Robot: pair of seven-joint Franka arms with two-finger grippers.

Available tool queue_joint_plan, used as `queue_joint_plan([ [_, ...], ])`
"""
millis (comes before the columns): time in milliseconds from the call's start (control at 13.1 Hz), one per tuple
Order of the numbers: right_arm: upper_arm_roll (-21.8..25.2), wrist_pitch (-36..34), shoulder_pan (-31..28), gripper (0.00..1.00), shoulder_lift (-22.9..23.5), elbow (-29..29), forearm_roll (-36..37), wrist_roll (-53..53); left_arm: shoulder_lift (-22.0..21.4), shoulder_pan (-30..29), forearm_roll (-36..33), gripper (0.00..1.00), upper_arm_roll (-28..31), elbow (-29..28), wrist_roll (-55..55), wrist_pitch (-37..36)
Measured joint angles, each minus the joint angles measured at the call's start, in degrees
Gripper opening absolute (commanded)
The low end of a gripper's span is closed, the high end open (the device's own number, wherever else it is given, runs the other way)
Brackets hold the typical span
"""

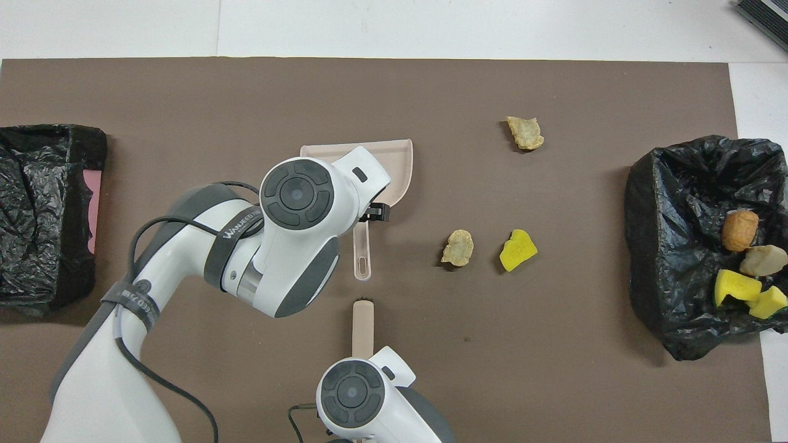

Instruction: Sweep and dump trash in bin

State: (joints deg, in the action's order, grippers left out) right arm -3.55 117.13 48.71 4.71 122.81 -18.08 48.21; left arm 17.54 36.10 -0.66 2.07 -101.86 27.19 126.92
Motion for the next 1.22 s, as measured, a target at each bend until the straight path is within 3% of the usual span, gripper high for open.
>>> queue_joint_plan([
  [304, 0.45, -10.94, -9.92, 0.00, -6.60, -1.24, 0.06, -0.83, 0.09, 1.60, 0.00, 0.98, -0.02, -2.32, 2.38, 1.42],
  [609, 0.69, -15.54, -19.85, 0.00, -7.50, -4.41, 4.38, -7.45, 0.11, 3.00, 0.00, 0.90, -0.04, -5.86, 3.03, 3.30],
  [685, 0.74, -15.65, -21.49, 0.00, -7.01, -4.97, 6.52, -9.59, 0.12, 3.16, 0.00, 0.77, 0.02, -6.21, 3.31, 3.97],
  [761, 0.74, -15.66, -22.97, 0.00, -6.31, -5.65, 8.60, -11.83, 0.12, 3.17, 0.00, 0.45, 0.08, -6.26, 3.39, 4.13],
  [913, 0.77, -15.62, -26.11, 0.00, -4.28, -7.61, 13.25, -17.59, 0.11, 3.17, -0.03, 0.04, 0.51, -6.26, 3.46, 4.29],
  [1217, 0.86, -15.30, -33.23, 0.00, 0.79, -13.84, 23.98, -31.68, 0.11, 3.16, -0.09, 0.00, 0.93, -6.32, 3.45, 4.22],
])
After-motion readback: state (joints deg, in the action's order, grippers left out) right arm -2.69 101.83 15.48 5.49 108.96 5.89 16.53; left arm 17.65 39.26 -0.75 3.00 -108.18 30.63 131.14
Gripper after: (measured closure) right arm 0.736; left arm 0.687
